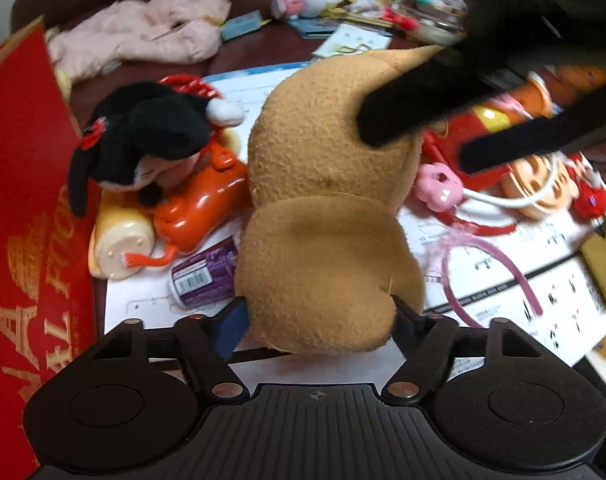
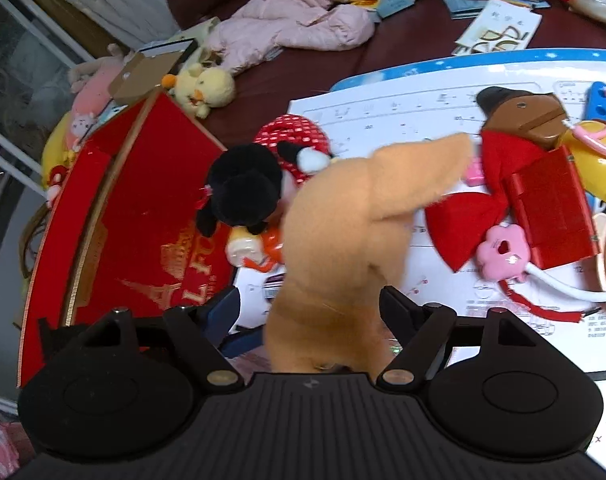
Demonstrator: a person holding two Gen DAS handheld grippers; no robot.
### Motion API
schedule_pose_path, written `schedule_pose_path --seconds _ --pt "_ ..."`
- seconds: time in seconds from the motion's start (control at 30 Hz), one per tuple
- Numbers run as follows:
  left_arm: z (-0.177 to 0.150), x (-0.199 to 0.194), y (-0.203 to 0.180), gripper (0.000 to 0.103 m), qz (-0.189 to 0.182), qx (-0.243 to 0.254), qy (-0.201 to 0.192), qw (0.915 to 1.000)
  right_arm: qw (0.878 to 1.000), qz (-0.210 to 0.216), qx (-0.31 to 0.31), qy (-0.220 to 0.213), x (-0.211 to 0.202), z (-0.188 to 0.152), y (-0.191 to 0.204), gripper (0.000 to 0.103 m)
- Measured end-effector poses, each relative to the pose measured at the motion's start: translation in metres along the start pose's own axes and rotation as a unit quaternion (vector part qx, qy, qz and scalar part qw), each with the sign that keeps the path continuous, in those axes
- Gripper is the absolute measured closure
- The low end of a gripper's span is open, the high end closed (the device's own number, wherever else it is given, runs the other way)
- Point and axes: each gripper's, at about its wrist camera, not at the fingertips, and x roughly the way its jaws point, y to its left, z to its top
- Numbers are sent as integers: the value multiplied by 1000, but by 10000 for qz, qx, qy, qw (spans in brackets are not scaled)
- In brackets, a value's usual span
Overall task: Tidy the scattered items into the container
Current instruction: 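Lift the tan plush dog with both tools toward the red box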
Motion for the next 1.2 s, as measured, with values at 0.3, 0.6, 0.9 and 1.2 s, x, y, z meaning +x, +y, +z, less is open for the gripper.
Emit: schedule_pose_path --seconds 0.3,0.6,0.9,1.2 --pt "3 0 13 35 -111 -189 35 9998 9986 -187 395 -310 -5 20 -20 23" --pt "4 2 15 35 -92 -144 112 9998 9972 -170 164 -709 9 56 -12 38" --pt "5 6 12 35 148 -67 218 9996 9971 -494 -218 -534 27 59 -5 52" --pt "9 -1 12 42 312 -64 271 9991 9968 -553 -262 -519 22 60 -7 96"
